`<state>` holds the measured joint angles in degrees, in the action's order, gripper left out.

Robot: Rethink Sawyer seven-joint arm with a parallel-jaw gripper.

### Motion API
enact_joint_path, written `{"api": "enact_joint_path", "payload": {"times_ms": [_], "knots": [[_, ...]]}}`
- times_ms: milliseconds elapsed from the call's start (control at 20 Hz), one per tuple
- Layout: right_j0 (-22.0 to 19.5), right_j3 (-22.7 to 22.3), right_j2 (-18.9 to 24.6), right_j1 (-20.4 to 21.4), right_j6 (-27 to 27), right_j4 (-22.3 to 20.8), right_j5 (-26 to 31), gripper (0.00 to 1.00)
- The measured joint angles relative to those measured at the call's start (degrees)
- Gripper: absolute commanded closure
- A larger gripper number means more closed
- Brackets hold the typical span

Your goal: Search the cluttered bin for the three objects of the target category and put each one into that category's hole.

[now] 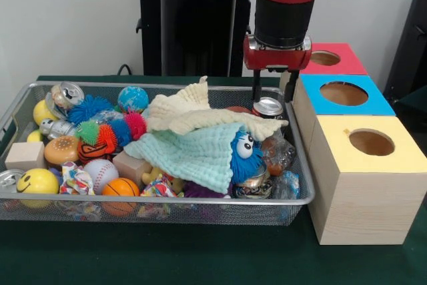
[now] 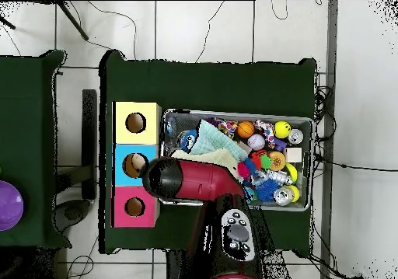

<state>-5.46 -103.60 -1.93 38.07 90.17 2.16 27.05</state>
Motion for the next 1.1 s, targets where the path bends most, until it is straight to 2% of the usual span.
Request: {"api": "enact_joint_path", "payload": {"times_ms": [150, 450, 1100], "knots": [[-0.1, -0.3, -0.2, 1.9, 0.0, 0.4, -2.7, 0.00], [-1.4, -0.9, -0.2, 3.4, 0.0, 1.8, -3.0, 0.00], [-1.9, 2.1, -0.2, 3.3, 0.0, 2.6, 1.7, 0.00]]}}
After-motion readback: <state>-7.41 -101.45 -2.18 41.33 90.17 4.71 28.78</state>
